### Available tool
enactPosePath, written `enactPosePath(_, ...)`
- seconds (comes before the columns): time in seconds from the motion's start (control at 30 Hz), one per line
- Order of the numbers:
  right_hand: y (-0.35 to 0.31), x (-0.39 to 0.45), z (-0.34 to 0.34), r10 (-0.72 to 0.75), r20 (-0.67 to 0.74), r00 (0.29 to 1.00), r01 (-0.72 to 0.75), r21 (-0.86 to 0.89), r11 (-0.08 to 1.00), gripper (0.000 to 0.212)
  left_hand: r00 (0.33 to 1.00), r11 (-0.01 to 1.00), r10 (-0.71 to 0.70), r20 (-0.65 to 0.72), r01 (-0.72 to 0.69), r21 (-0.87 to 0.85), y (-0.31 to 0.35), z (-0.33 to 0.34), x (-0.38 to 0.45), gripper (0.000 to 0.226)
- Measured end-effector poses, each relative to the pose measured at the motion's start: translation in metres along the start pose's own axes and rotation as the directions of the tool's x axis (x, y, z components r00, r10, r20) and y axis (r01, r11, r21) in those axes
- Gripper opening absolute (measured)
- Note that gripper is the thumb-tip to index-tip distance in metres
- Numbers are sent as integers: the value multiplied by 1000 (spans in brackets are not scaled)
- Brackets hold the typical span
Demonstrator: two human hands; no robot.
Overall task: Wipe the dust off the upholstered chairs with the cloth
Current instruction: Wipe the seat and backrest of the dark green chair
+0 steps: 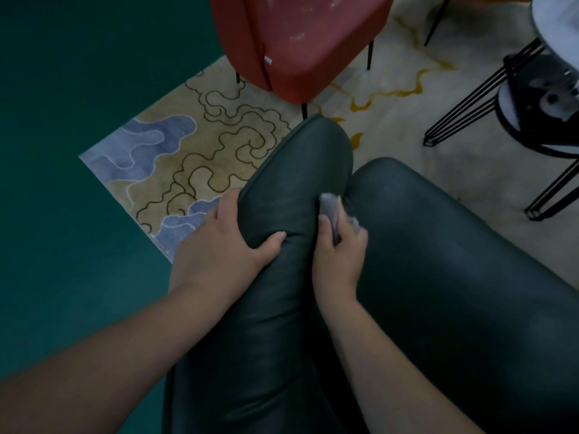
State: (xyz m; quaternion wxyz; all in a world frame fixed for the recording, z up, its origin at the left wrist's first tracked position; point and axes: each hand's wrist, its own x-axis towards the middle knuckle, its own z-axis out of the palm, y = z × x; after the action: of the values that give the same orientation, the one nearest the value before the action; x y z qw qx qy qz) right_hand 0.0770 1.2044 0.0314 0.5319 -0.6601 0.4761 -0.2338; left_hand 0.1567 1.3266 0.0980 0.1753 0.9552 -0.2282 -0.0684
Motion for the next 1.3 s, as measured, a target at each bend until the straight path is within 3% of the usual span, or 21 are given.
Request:
enactPosePath(0.1, 27, -22, -14, 105, 134, 985, -100, -44, 994, 29, 1000, 1000, 9, -3, -9, -12, 0, 0, -1, 77)
enactPosePath(0.17, 23, -14, -20, 88, 125, 988, -84, -40, 996, 30, 1000, 1000, 14, -8, -14, -17, 0, 0, 0, 77)
enactPosePath(0.27, -14, 18, -16, -5, -31, 1000, 4, -26, 1000, 34, 1000, 1000, 14, -18, -14, -1, -1, 1, 1, 77)
enactPosePath(0.4, -28, 1, 1, -144, 69, 987, 151, -105, 983, 45, 999, 1000, 12, -33, -12, 7, -2, 2, 2, 80)
enactPosePath(0.57, 12, -56, -18, 55, 157, 986, -29, -161, 986, 36, 999, 998, 0, -52, 3, 64, -5, 7, 4, 86)
enactPosePath(0.67, 14, -76, -49, 95, 256, 962, -31, -245, 969, 31, 999, 996, -18, -35, 21, 92, -5, 7, 2, 85)
enactPosePath(0.8, -13, -75, -88, 85, 212, 974, -23, -277, 961, 38, 986, 994, -7, 166, 26, -109, -7, -2, 6, 85)
enactPosePath(0.9, -32, -74, -108, 124, 146, 981, -79, -279, 957, 37, 929, 932, 69, 365, 70, -355, -14, -19, 9, 87)
enactPosePath(0.97, -42, -78, -113, 124, 145, 982, -83, -259, 962, 35, 893, 911, 126, 432, 69, -407, -20, -29, 7, 80)
enactPosePath(1.07, -61, -87, -105, 77, 108, 991, -49, -245, 968, 34, 920, 963, 142, 366, -43, -266, -37, -43, -6, 63)
enactPosePath(1.3, -126, -111, -31, -49, 109, 993, 73, -229, 971, 36, 911, 963, 216, 351, -259, 80, -114, -106, -23, 65)
